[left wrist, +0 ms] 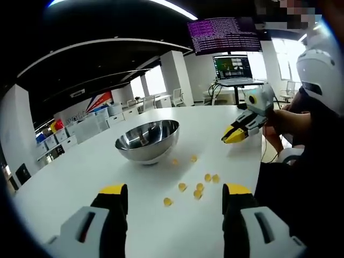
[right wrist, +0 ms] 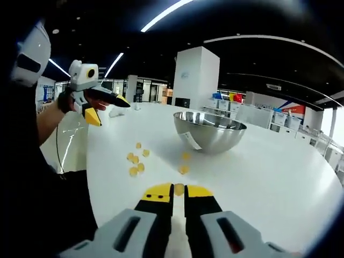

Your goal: Pick up the QQ candy scattered on the table and place it into the stainless steel bowl on the table

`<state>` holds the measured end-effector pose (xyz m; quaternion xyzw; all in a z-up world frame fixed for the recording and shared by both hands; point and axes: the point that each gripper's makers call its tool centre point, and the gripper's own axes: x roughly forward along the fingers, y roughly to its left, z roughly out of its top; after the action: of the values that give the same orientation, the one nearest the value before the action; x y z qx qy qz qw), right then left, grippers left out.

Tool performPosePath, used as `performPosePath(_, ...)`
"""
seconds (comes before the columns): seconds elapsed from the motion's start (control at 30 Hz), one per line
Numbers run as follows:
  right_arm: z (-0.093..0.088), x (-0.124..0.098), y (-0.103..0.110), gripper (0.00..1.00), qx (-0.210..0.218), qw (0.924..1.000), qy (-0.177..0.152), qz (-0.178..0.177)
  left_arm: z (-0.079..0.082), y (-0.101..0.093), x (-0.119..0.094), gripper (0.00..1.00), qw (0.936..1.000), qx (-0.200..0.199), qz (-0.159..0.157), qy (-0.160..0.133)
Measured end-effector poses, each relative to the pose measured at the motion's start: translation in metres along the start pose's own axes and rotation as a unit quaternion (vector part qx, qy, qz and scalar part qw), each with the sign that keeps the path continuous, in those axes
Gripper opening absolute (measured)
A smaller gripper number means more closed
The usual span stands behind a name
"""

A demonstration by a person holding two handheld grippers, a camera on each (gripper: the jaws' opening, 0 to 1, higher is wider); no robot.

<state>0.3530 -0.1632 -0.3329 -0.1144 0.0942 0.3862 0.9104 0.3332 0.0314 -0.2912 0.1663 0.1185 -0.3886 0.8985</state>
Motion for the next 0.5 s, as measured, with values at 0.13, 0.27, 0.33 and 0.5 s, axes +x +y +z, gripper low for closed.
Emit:
performPosePath(0.13, 0.018, -0.004, -0.004, 0.06, -0.01, 0.9998, -0.016, -0.004, 0.0, 0.001, -0.002, 0.71, 1.0, 0.001, 0.002, 0.0)
performPosePath(0.27, 0.036, -0.007, -0.012, 0.06, -0.02, 0.9993, -0.031, -0.013, 0.0, 0.001, -0.003, 0.71, 1.0, 0.001, 0.003, -0.001)
performPosePath(0.33, 0.046, -0.007, -0.016, 0.06, -0.022, 0.9987, -0.043, -0.014, 0.0, 0.001, -0.003, 0.71, 1.0, 0.001, 0.003, -0.001)
performPosePath(0.5, 0.07, -0.003, -0.025, 0.06, -0.041, 0.997, -0.063, -0.022, 0.0, 0.001, -0.003, 0.71, 1.0, 0.002, 0.003, 0.0)
